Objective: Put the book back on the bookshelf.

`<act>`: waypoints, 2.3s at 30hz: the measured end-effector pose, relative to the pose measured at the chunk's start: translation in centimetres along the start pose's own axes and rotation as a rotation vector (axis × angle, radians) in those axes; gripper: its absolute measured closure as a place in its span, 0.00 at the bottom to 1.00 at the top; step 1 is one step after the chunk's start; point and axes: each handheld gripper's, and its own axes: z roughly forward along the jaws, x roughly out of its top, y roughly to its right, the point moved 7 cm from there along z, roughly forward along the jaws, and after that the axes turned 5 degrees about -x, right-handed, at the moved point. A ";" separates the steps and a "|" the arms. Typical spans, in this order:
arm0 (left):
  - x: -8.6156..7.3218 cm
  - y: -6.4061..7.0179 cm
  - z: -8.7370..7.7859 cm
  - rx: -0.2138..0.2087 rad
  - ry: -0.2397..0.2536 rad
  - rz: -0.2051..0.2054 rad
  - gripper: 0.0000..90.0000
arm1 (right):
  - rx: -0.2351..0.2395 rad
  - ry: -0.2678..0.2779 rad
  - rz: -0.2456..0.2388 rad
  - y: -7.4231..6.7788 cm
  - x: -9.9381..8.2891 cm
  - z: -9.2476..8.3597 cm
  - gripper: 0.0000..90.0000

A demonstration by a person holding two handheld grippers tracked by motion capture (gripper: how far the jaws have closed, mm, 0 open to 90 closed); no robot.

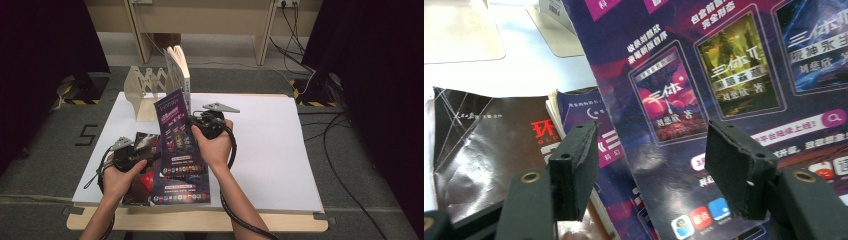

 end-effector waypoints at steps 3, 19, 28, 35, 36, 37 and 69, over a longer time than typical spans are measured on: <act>0.0 -0.1 0.0 0.003 -0.001 -0.004 0.41 | 0.006 0.001 0.003 0.0 0.2 0.2 0.94; -0.1 -0.1 0.1 0.005 -0.006 -0.001 0.42 | 0.008 0.054 -0.003 -0.3 1.4 1.0 0.94; -0.1 0.1 0.1 -0.004 -0.003 -0.013 0.42 | 0.003 0.099 0.008 -0.5 2.5 1.5 0.94; -0.1 0.0 0.2 -0.001 -0.001 -0.013 0.43 | 0.010 0.132 0.002 -1.0 3.1 1.8 0.94; -0.1 0.0 0.1 -0.004 -0.001 -0.019 0.43 | 0.011 0.134 0.008 -1.1 3.1 1.9 0.94; -0.1 0.1 0.1 -0.009 -0.005 -0.028 0.44 | 0.009 0.136 0.011 -1.1 3.2 1.9 0.94; 8.5 6.1 2.8 -0.053 0.076 0.038 0.25 | -0.036 0.167 -0.035 -0.9 2.3 1.7 0.94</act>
